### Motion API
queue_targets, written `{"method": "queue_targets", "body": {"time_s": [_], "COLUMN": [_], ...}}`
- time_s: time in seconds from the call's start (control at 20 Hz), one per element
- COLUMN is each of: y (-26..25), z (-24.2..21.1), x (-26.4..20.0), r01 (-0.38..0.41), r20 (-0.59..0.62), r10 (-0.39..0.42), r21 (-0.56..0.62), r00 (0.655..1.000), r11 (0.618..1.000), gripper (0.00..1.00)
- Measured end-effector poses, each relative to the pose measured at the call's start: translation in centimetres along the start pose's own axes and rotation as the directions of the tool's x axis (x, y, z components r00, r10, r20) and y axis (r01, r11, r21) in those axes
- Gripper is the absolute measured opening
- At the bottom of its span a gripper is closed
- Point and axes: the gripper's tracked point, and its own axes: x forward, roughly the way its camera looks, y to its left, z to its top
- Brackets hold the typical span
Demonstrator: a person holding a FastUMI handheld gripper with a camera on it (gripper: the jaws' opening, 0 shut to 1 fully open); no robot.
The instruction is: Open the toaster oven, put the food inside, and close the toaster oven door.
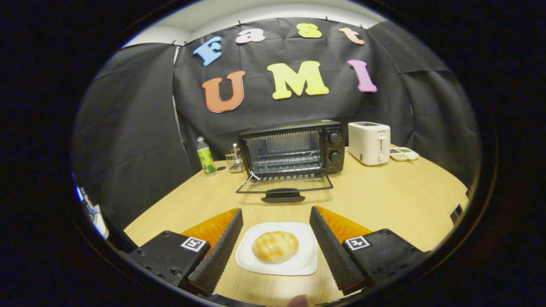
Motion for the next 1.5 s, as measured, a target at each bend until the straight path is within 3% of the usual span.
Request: {"method": "queue_targets", "body": {"time_s": [0.5, 0.7, 0.85, 1.15, 1.25, 1.5], "y": [-0.5, 0.0, 0.0, -0.1, 0.0, 0.4], "z": [-5.6, -7.1, -7.5, -7.0, -6.1, -1.6], "x": [2.0, 2.8, 3.2, 3.2, 2.9, 2.0], "r01": [0.059, 0.055, 0.042, 0.020, 0.007, -0.035], "r20": [-0.135, -0.202, -0.216, -0.208, -0.191, -0.121], "r10": [-0.049, -0.033, -0.016, 0.019, 0.033, 0.067], "r21": [0.068, 0.103, 0.118, 0.186, 0.204, 0.252], "r00": [0.990, 0.979, 0.976, 0.978, 0.981, 0.990], "r11": [0.996, 0.993, 0.992, 0.982, 0.979, 0.967], "gripper": [1.00, 1.00, 0.94, 0.62, 0.55, 0.49]}}
